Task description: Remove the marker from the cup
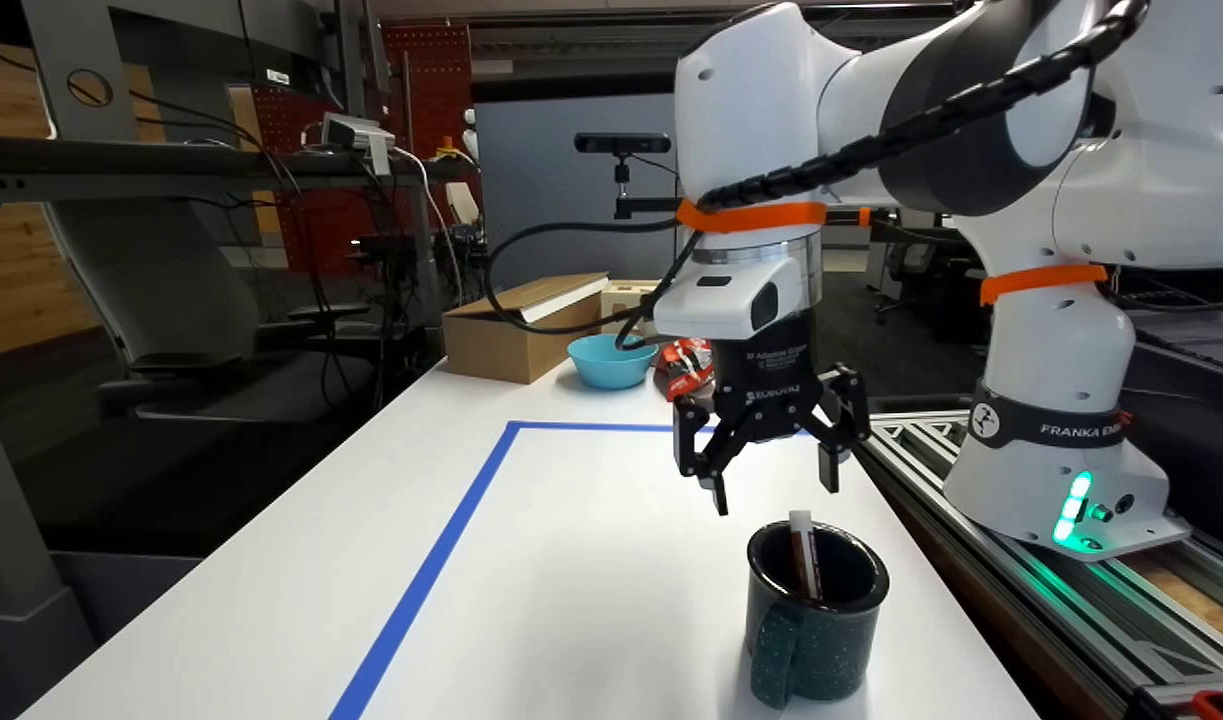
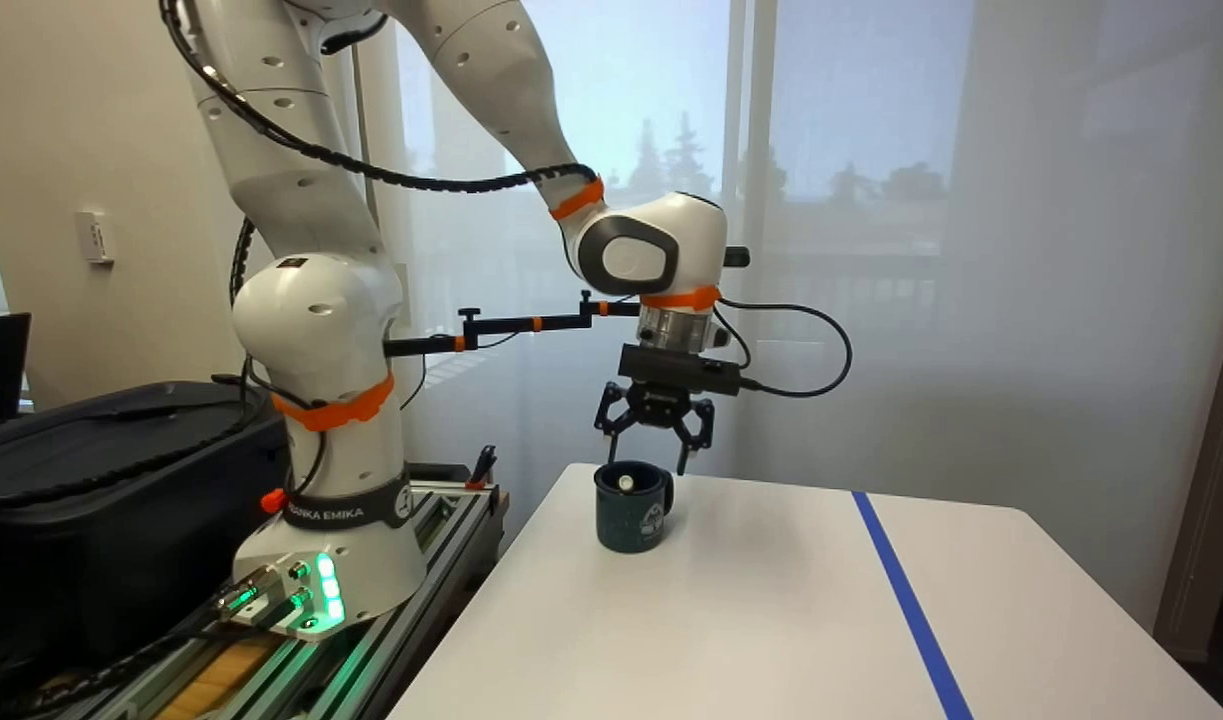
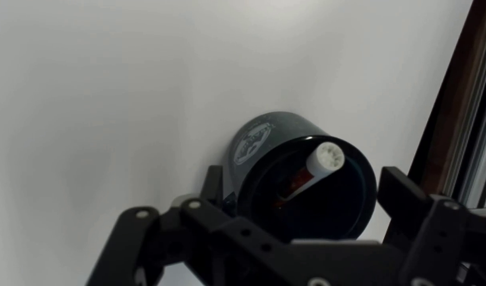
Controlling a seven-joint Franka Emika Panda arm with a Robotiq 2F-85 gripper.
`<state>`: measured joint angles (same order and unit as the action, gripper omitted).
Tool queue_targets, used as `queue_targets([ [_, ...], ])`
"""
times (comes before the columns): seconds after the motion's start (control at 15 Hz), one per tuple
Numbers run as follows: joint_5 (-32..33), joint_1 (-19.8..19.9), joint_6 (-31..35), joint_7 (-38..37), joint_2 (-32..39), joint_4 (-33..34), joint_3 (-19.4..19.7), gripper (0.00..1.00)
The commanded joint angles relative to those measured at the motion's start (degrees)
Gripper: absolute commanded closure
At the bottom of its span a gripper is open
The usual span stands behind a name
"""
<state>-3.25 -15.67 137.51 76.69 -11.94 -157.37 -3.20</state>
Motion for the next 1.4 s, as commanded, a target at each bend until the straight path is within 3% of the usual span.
queue_targets([
  [0.0, 1.26, 0.87, 2.16, -0.25, 2.13, 0.06, -1.39, 0.0],
  [0.2, 1.56, 1.05, 2.87, -0.59, 3.3, 0.06, -2.04, 0.0],
  [0.27, 1.59, 1.11, 3.2, -0.7, 3.62, 0.06, -2.27, 0.09],
  [0.33, 1.51, 1.13, 3.4, -0.77, 3.82, 0.06, -2.51, 0.11],
  [0.4, 1.46, 1.13, 3.49, -0.82, 3.95, 0.06, -2.71, 0.32],
  [0.47, 1.44, 1.12, 3.73, -0.93, 4.09, 0.06, -2.89, 0.22],
  [0.53, 1.45, 1.13, 3.89, -0.98, 4.18, 0.06, -3.04, 0.22],
  [0.6, 1.47, 1.14, 3.98, -1.07, 4.28, 0.07, -3.19, 0.3],
  [0.67, 1.46, 1.14, 4.08, -1.12, 4.34, 0.07, -3.3, 0.27],
  [0.73, 1.46, 1.15, 4.14, -1.14, 4.3, 0.11, -3.38, 0.35],
  [0.93, 1.54, 1.14, 4.38, -1.18, 4.16, 0.14, -3.64, 0.44],
  [1.0, 1.56, 1.12, 4.48, -1.18, 4.08, 0.14, -3.75, 0.38],
  [1.07, 1.64, 1.13, 4.54, -1.25, 3.99, 0.14, -3.85, 0.42],
  [1.33, 1.77, 1.15, 4.95, -1.36, 3.71, 0.15, -4.05, 0.4],
])
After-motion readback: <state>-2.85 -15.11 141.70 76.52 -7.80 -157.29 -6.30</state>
